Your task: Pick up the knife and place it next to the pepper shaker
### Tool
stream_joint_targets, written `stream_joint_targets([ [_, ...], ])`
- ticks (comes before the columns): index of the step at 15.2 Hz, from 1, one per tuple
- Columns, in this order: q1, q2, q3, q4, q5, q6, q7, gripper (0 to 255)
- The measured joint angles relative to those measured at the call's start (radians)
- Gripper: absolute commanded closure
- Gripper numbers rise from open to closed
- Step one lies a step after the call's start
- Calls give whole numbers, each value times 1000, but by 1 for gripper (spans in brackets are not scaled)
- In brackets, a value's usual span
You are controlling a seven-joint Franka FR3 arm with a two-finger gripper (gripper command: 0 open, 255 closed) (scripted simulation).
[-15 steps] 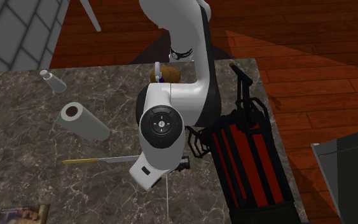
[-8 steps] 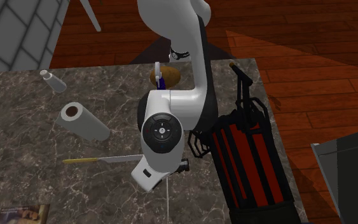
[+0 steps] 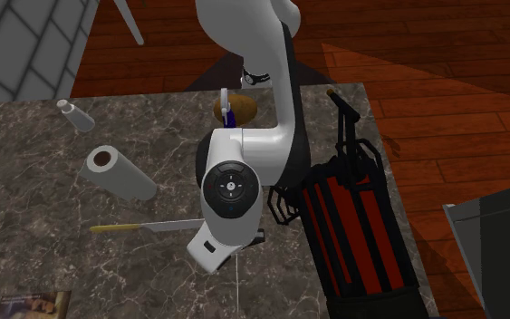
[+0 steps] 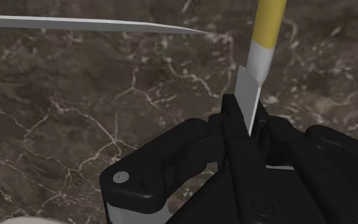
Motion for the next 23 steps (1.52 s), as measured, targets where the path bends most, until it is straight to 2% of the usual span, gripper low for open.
stream_joint_targets([
  [8,-1,-9,2,3,4,-12,-3,255],
  [23,-8,-77,14,115,41,-187,-34,255],
])
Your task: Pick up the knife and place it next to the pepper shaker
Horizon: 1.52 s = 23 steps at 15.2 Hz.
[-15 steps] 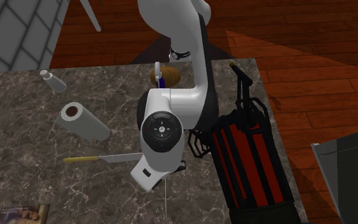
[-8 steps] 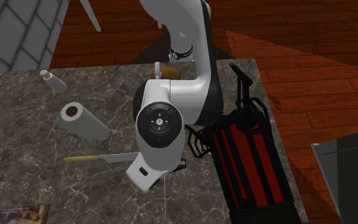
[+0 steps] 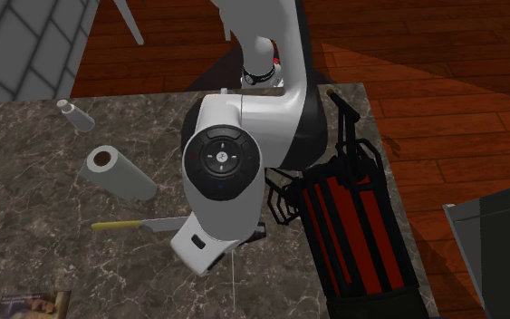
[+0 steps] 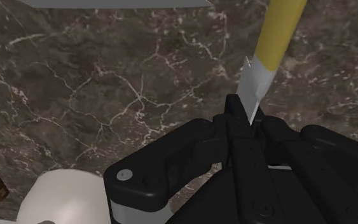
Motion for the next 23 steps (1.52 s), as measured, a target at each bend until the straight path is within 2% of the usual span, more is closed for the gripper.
stream_joint_targets([
  [18,5,-28,8,203,18,-230,-19,255],
  [23,-57,-62,-23,174,45,-227,-113,255],
])
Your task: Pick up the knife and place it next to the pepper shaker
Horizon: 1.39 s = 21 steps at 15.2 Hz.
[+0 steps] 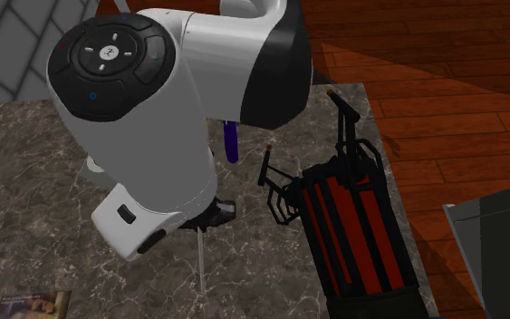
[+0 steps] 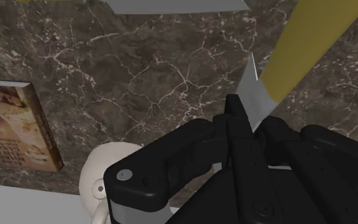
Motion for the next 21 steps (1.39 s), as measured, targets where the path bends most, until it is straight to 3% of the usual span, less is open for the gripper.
stream_joint_targets([
  [11,-150,0,-91,0,46,10,-248,255],
  [21,-272,110,-163,160,71,-39,-452,255],
])
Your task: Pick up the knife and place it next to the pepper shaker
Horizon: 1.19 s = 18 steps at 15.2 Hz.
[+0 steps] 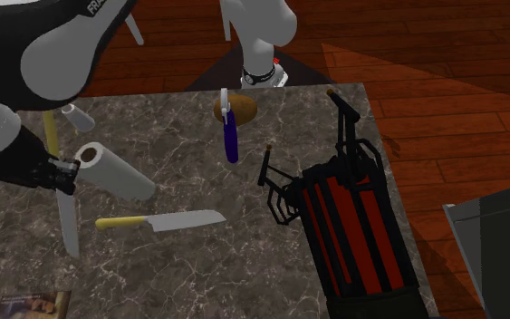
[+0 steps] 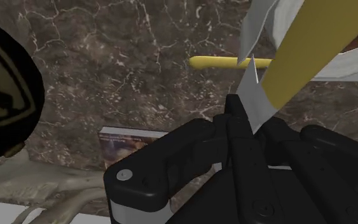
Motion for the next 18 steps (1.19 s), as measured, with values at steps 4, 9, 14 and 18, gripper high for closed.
stream_joint_targets([
  [4,-54,75,-26,106,10,-32,-83,255],
  [9,-114,213,-50,323,20,-113,-172,255],
  [14,-157,321,-62,481,26,-166,-229,255],
  [18,-161,303,-62,399,28,-102,-234,255],
])
